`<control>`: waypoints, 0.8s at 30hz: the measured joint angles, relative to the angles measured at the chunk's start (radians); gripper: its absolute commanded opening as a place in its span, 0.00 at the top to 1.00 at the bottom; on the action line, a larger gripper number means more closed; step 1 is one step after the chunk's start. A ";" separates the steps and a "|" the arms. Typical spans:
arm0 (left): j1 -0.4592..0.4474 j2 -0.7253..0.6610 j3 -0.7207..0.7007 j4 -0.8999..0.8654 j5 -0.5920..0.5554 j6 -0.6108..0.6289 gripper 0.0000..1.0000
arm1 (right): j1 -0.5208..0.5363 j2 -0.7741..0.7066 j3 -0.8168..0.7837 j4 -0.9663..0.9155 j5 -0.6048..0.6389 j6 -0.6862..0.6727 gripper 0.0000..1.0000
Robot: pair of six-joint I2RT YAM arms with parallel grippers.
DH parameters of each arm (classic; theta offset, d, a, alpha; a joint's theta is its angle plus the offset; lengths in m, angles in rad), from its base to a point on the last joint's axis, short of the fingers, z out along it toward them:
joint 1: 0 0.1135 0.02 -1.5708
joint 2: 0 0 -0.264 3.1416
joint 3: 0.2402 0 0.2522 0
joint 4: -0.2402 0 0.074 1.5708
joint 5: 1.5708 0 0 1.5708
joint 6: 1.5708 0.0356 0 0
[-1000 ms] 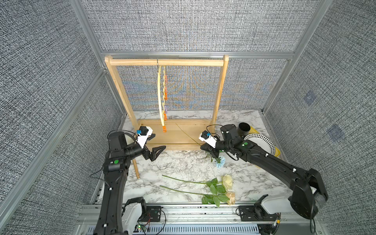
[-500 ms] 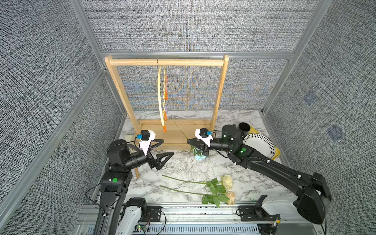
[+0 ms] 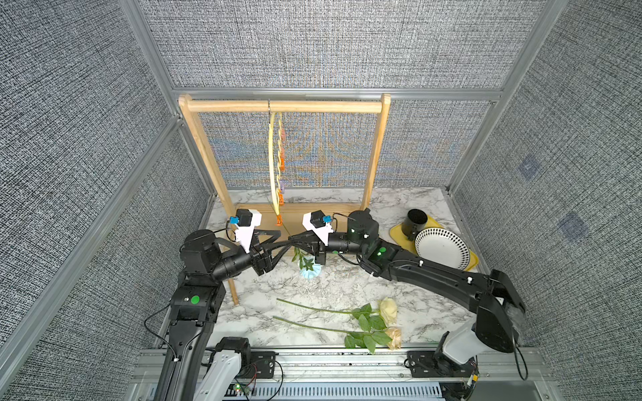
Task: Dry the flowers on a clothes hanger
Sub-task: Adjust the flower.
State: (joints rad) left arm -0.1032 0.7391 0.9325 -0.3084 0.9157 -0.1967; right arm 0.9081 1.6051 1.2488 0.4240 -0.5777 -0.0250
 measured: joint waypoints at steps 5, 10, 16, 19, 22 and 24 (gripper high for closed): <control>-0.001 0.005 0.000 0.014 -0.018 -0.013 0.60 | 0.017 0.033 0.045 -0.021 -0.015 0.011 1.00; -0.001 0.004 0.000 0.021 -0.029 -0.007 0.93 | 0.026 0.046 0.053 -0.030 -0.029 0.024 1.00; -0.001 -0.011 0.000 0.020 -0.065 0.010 0.98 | 0.026 0.048 0.060 -0.030 -0.035 0.029 0.80; -0.002 -0.022 0.000 0.010 -0.095 0.021 0.98 | 0.026 0.045 0.058 -0.034 -0.032 0.024 0.56; -0.002 -0.041 0.000 -0.010 -0.158 0.044 0.98 | 0.017 0.023 0.045 -0.051 -0.027 -0.012 0.51; -0.002 -0.056 0.005 -0.032 -0.214 0.074 0.98 | 0.003 0.005 0.036 -0.066 -0.027 -0.034 0.47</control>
State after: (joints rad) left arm -0.1051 0.6830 0.9371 -0.3401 0.7013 -0.1230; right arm 0.9115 1.6104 1.2850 0.3584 -0.6044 -0.0593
